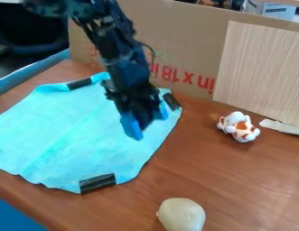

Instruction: Put the blue figure on the top edge of the cloth

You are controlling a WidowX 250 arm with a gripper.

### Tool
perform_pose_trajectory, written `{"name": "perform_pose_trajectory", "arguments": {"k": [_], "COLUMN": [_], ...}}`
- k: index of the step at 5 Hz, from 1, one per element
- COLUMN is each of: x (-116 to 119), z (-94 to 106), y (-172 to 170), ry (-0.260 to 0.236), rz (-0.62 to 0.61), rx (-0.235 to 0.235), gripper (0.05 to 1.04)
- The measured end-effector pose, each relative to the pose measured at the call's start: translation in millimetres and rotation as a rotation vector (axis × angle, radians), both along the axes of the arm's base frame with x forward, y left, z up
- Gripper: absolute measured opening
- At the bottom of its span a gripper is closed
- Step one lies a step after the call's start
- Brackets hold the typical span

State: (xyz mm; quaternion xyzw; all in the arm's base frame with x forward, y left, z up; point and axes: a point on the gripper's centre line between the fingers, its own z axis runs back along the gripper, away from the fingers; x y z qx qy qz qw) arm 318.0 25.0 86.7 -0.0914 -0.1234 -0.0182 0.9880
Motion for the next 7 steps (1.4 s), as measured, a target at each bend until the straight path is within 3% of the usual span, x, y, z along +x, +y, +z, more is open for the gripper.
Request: {"name": "perform_pose_trajectory", "arguments": {"k": [1,2,3,4,5,6,7], "x": [28,40,30,11,3,6,22], "z": [-11.8,-10.8,-18.7,-22.6,-23.5,-18.5,-19.5], "y": [27,43,68,85,86,91,130], "ry": [0.032,0.039,0.048,0.062,0.094,0.088,0.15], "rz": [0.24,0.332,0.403,0.446,0.393,0.394,0.371], "rx": [0.015,0.025,0.058,0.053,0.059,0.081,0.116], "gripper": [0.281,0.281,0.281,0.281,0.281,0.281,0.281]}}
